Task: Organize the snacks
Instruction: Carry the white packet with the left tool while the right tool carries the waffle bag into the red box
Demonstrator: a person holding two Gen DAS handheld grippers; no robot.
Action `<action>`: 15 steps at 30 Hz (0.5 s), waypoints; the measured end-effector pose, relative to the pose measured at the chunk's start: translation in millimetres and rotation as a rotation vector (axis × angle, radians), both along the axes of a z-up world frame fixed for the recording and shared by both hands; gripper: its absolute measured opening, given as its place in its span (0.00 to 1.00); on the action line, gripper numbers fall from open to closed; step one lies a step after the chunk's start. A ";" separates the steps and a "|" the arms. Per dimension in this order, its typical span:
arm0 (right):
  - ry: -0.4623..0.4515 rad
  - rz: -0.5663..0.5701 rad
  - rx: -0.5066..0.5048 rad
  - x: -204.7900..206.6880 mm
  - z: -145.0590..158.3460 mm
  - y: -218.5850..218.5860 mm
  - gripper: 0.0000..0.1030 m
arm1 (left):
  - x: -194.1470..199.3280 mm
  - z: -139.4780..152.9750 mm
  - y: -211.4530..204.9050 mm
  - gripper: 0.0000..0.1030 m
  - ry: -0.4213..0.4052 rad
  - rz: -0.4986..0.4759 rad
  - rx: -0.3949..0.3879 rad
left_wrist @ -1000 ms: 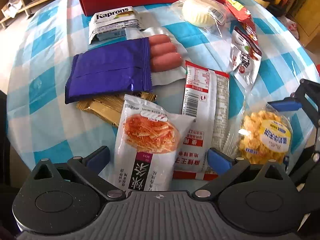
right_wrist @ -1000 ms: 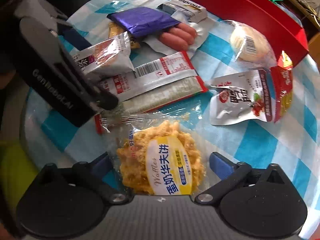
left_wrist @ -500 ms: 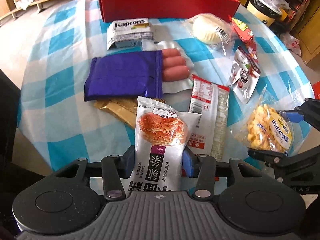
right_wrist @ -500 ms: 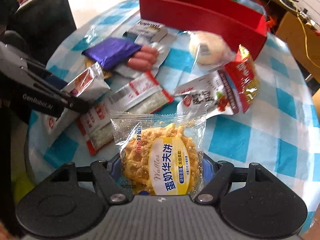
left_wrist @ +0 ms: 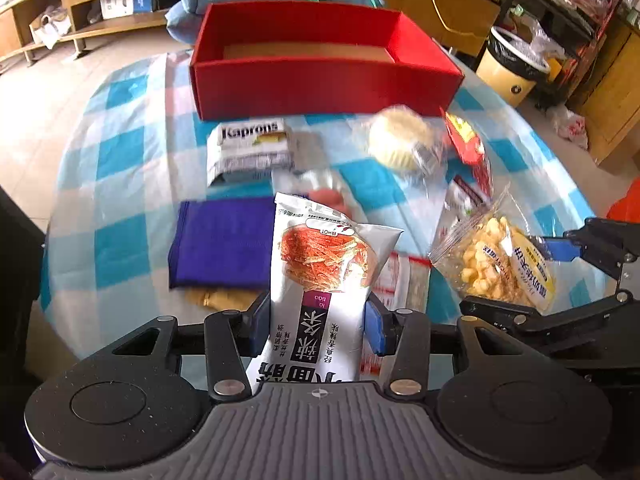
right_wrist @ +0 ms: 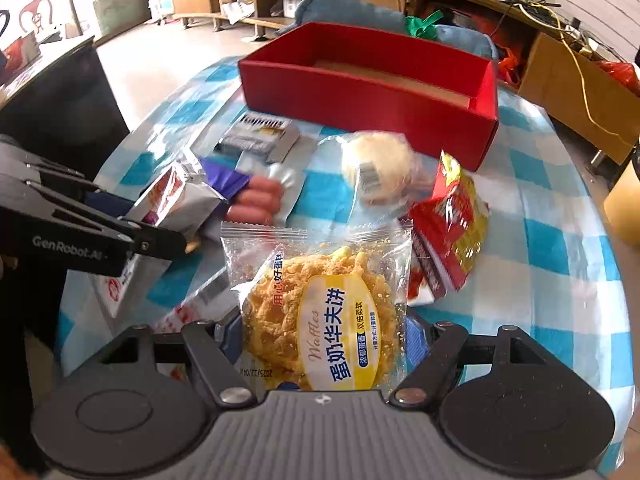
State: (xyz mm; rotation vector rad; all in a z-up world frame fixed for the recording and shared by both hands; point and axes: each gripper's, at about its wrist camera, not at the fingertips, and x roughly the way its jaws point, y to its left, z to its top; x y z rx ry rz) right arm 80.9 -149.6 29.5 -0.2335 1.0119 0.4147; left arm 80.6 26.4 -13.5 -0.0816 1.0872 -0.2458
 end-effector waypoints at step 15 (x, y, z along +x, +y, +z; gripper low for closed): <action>-0.092 -0.121 0.049 73.5 35.4 3.1 0.67 | 65.2 32.5 -1.6 0.53 -0.127 0.048 -0.065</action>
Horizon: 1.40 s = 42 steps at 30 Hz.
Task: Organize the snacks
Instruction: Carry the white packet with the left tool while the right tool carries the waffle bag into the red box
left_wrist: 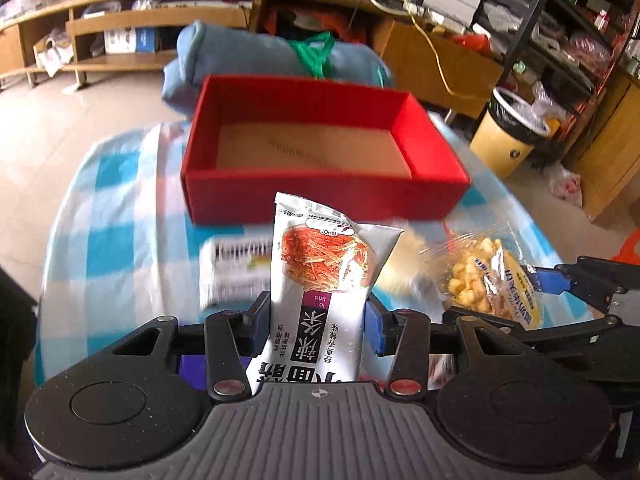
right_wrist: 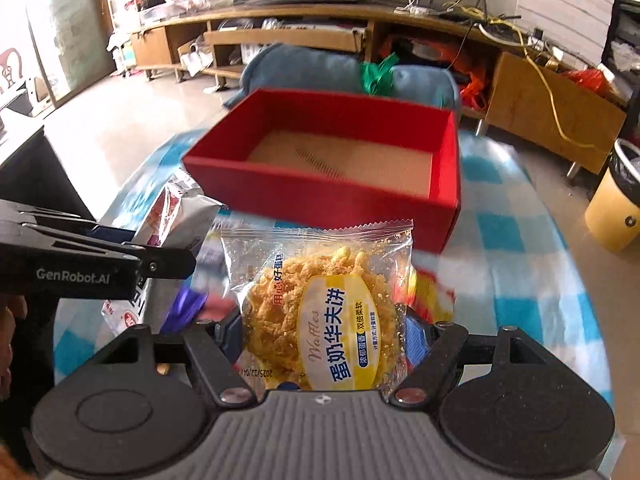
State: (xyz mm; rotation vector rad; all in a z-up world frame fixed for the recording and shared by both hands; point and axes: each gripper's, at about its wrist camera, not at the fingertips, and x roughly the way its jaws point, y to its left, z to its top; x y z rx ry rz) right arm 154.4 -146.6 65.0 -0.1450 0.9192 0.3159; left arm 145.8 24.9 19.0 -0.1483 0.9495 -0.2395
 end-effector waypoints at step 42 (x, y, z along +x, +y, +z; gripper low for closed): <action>-0.073 -0.087 -0.001 172.4 -21.2 4.4 0.67 | 157.7 1.7 -8.6 0.52 -0.078 0.142 0.075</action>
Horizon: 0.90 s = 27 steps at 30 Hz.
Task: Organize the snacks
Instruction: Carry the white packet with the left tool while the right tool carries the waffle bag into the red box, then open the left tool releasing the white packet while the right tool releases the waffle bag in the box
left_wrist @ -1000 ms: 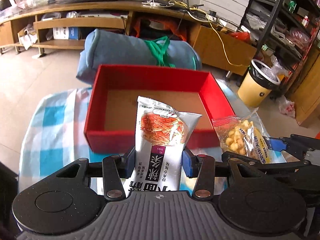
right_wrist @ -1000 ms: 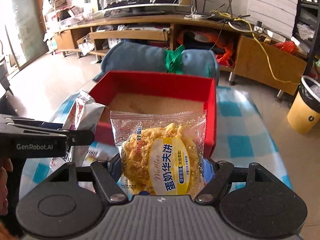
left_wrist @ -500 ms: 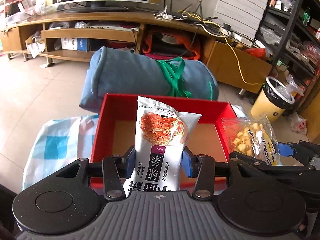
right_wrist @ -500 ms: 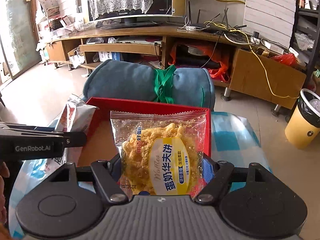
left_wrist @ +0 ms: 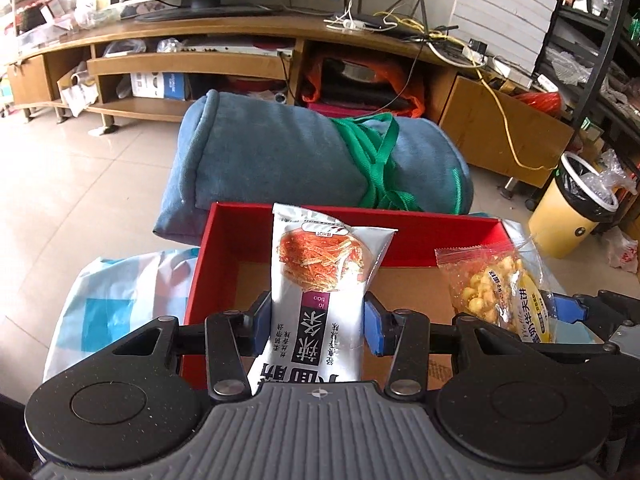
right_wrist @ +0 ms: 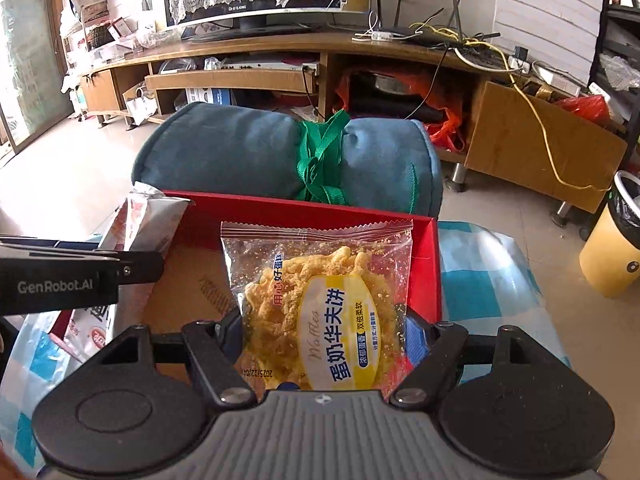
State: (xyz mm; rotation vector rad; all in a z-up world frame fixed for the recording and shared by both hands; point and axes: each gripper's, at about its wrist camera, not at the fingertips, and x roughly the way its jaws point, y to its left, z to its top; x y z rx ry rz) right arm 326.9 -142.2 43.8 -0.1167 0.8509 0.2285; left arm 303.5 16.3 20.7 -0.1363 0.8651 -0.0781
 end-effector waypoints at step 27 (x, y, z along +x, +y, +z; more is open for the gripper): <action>0.028 0.024 -0.083 24.8 -42.2 14.0 0.68 | 16.8 -37.7 -3.0 0.52 0.094 0.027 0.083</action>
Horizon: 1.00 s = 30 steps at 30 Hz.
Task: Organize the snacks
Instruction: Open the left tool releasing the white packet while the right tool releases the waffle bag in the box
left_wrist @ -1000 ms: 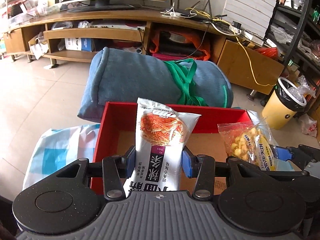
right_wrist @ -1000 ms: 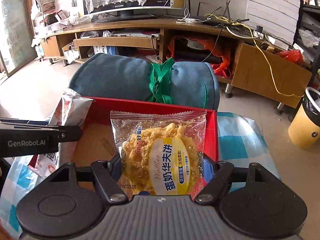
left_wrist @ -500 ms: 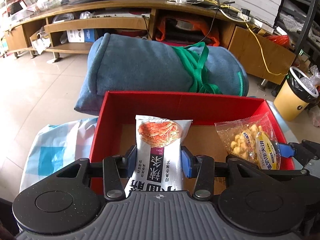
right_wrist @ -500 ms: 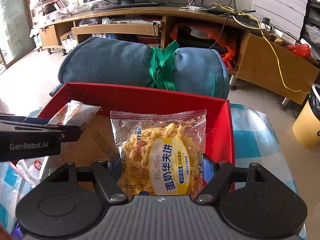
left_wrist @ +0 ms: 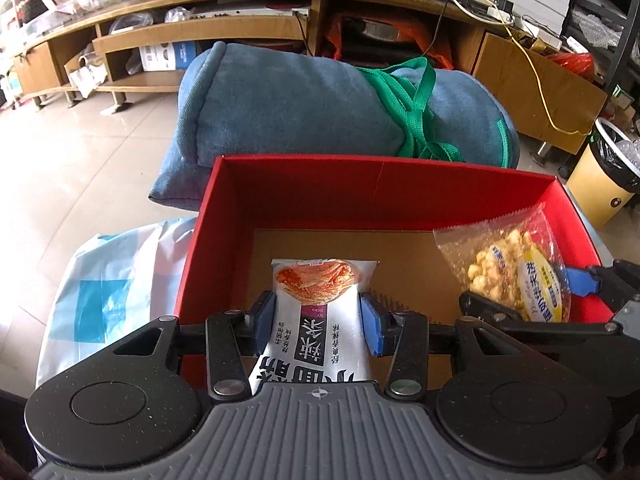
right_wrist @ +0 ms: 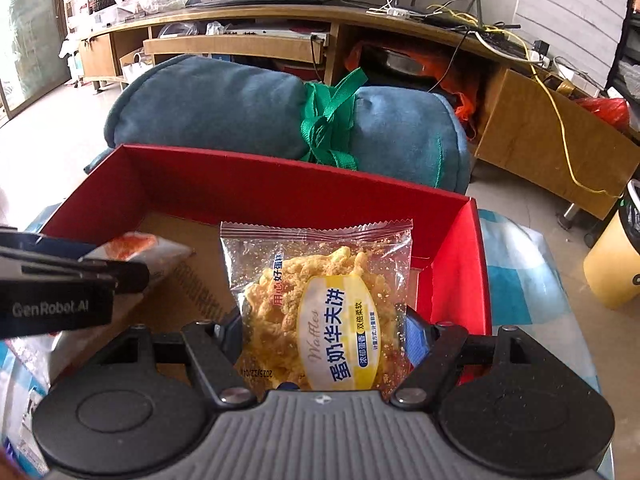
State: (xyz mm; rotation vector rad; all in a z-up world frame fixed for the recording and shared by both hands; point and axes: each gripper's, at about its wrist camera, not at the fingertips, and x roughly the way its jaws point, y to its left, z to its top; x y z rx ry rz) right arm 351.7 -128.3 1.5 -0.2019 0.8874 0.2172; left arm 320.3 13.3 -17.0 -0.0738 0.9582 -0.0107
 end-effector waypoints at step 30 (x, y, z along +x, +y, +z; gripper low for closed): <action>-0.063 0.003 0.037 -19.0 39.8 -1.6 0.68 | -12.3 19.9 10.0 0.73 -0.043 0.019 -0.013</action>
